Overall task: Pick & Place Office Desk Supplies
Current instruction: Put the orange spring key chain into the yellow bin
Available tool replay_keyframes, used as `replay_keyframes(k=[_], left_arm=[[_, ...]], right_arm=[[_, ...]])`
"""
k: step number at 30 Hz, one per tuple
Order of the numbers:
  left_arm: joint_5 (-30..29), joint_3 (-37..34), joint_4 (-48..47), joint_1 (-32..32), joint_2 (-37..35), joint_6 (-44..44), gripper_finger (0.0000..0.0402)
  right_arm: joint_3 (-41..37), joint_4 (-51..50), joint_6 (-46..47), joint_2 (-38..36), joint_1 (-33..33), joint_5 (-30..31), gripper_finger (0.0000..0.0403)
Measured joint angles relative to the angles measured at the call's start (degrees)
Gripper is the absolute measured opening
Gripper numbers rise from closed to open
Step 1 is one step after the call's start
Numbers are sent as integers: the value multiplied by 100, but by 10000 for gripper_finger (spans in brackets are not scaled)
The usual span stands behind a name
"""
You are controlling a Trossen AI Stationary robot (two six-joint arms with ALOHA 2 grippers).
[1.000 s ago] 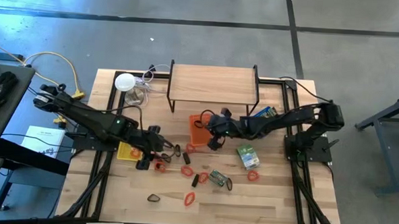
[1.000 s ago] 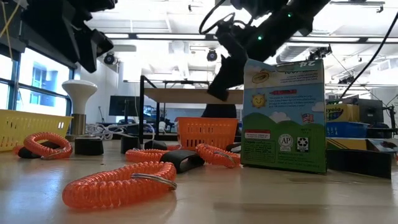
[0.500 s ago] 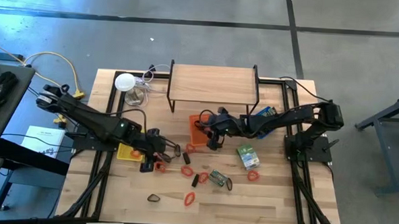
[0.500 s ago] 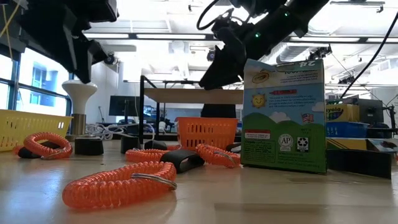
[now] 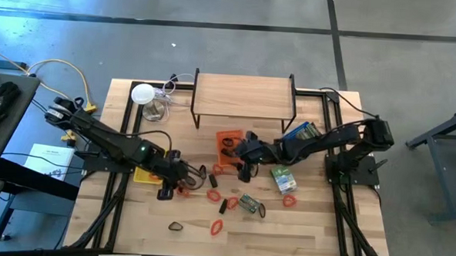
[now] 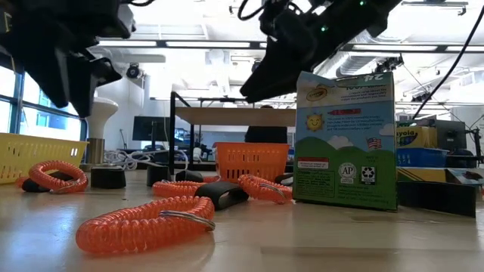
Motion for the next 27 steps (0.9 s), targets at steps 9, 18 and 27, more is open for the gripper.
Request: replay_keyframes(k=[9, 18, 27], left_arm=[[-543, -17, -50, -229, 815, 286, 155], [-258, -15, 162, -271, 1391, 245, 155], [-165, -15, 227, -250, 1369, 128, 155]], right_arm=[[-2, 8, -29, 0, 502, 10, 229], [-2, -2, -55, 0, 566, 48, 229], [-4, -43, -13, 1, 542, 50, 229]])
